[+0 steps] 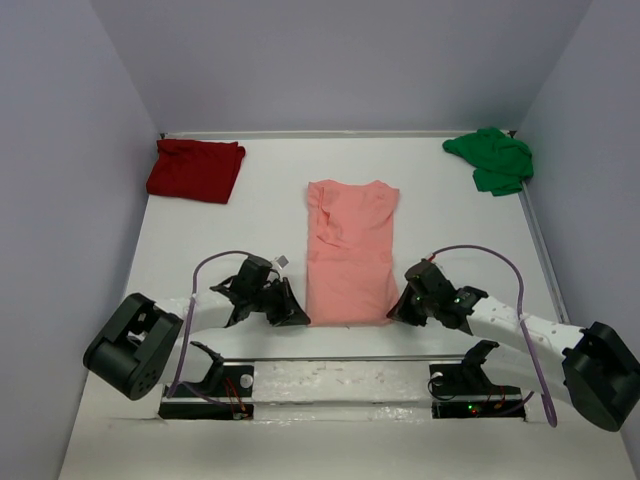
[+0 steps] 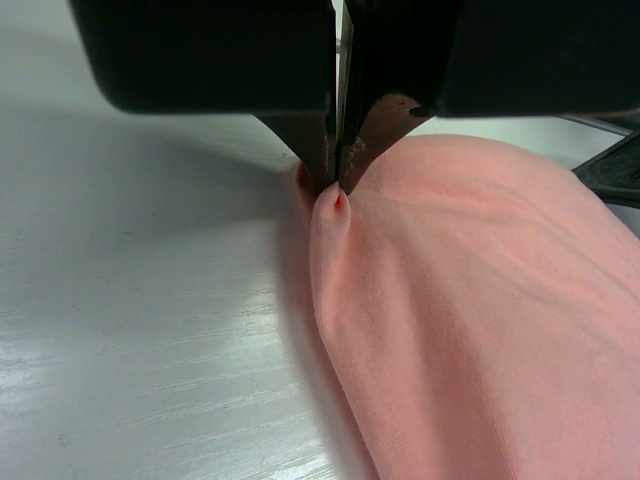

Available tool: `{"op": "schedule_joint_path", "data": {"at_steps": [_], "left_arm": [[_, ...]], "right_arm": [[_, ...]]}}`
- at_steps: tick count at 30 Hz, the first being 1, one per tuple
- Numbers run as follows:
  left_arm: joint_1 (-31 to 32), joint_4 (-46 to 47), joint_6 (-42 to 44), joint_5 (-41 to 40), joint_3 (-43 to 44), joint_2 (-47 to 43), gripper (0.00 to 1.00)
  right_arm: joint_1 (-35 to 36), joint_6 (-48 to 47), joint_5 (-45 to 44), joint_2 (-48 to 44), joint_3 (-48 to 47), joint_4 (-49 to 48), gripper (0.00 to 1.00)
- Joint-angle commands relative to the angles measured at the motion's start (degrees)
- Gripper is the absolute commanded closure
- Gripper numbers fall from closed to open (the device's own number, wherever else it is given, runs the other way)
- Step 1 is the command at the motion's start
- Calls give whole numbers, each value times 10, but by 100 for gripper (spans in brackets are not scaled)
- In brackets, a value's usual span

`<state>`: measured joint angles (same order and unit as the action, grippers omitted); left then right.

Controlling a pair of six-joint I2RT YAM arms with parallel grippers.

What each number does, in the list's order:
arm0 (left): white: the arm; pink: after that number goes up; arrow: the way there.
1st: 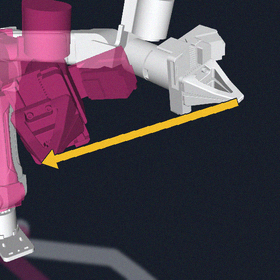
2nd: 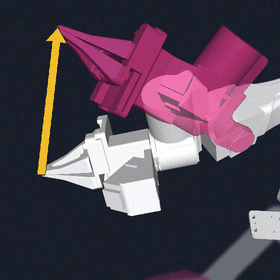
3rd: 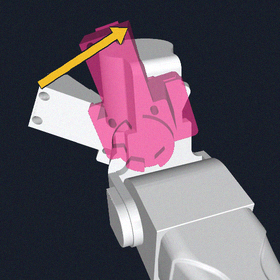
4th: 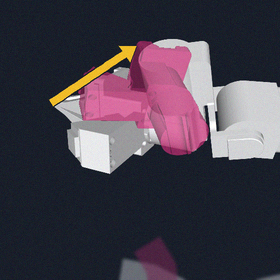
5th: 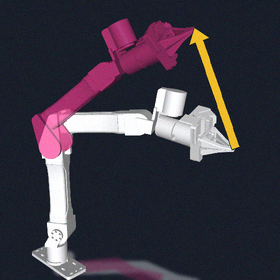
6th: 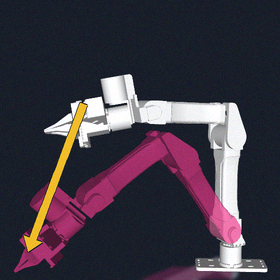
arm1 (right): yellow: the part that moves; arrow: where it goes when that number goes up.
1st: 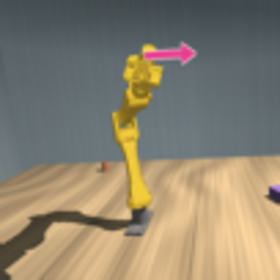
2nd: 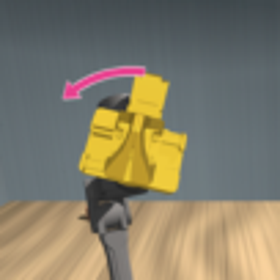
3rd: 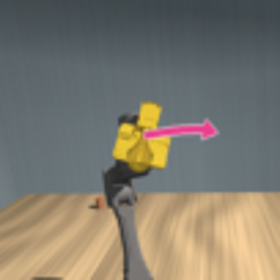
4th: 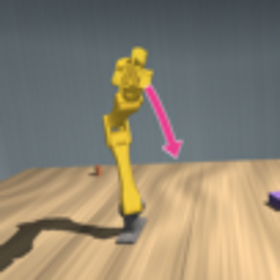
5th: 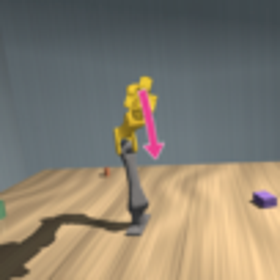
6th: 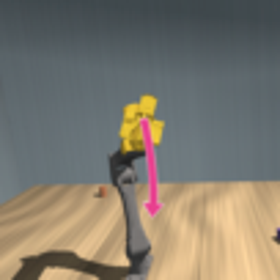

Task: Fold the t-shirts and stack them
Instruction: Grab one side of the 2/3 rectangular tshirt with both arms

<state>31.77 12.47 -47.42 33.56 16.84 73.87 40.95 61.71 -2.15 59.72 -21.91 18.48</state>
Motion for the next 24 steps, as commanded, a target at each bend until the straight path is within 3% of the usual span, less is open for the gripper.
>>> {"op": "schedule_joint_path", "data": {"at_steps": [1,13,24], "left_arm": [[0,-31,15,-14,-6,-27,100],[15,-164,47,-90,57,-149,100],[25,-144,31,-81,35,-138,100]], "right_arm": [[11,-11,-22,8,-7,19,100],[17,-15,-29,6,-13,31,100],[27,-7,-45,11,-20,43,100]]}}
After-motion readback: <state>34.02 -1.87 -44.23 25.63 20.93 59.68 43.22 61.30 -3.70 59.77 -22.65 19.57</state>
